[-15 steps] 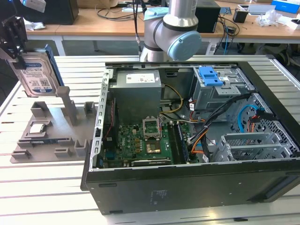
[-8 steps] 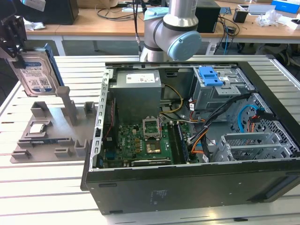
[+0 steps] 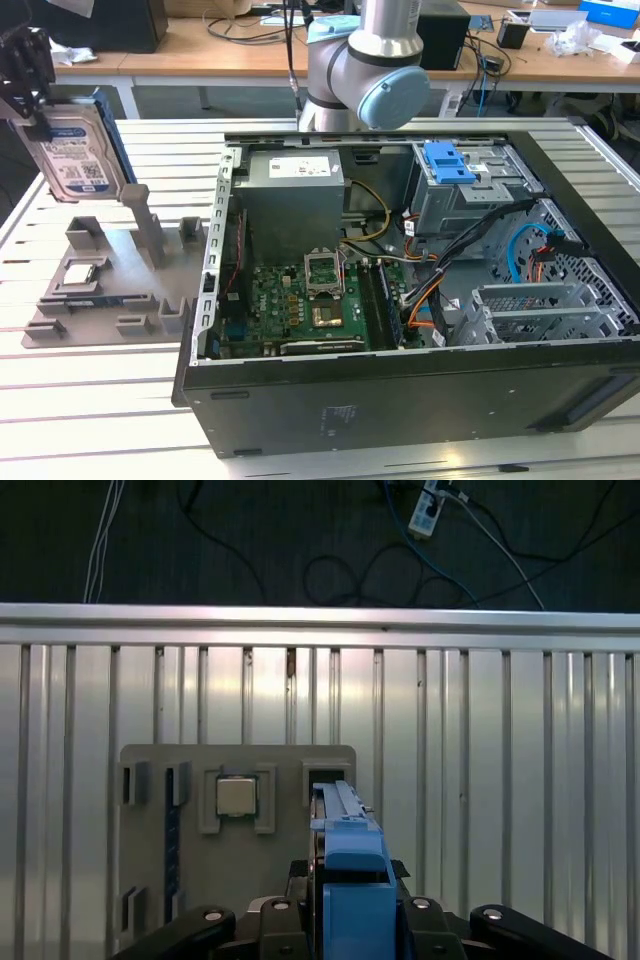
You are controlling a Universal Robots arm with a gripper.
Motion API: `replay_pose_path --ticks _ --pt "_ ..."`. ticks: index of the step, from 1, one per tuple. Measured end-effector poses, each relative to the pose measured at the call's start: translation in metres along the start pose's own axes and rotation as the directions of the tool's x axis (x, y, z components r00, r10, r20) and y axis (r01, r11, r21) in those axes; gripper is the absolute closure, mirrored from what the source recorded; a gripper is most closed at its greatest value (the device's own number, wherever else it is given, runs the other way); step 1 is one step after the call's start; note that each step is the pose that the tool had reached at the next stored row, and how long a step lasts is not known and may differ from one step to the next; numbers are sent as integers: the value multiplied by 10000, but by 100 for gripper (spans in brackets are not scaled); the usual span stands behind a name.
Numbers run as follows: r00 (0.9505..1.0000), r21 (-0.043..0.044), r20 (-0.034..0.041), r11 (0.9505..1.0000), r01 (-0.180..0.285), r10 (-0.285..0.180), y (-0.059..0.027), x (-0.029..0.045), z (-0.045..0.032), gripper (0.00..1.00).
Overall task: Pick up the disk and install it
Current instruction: 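Pick up the disk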
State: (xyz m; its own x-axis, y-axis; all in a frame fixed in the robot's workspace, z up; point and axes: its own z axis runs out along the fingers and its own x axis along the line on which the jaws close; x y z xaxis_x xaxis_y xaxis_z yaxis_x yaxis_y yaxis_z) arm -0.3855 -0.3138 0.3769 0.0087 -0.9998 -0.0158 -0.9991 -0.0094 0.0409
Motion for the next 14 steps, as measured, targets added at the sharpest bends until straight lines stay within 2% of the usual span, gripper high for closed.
replay_pose_path --ticks 14 --pt "10000 1 0 10000 1 -1 5 -2 -130 63"
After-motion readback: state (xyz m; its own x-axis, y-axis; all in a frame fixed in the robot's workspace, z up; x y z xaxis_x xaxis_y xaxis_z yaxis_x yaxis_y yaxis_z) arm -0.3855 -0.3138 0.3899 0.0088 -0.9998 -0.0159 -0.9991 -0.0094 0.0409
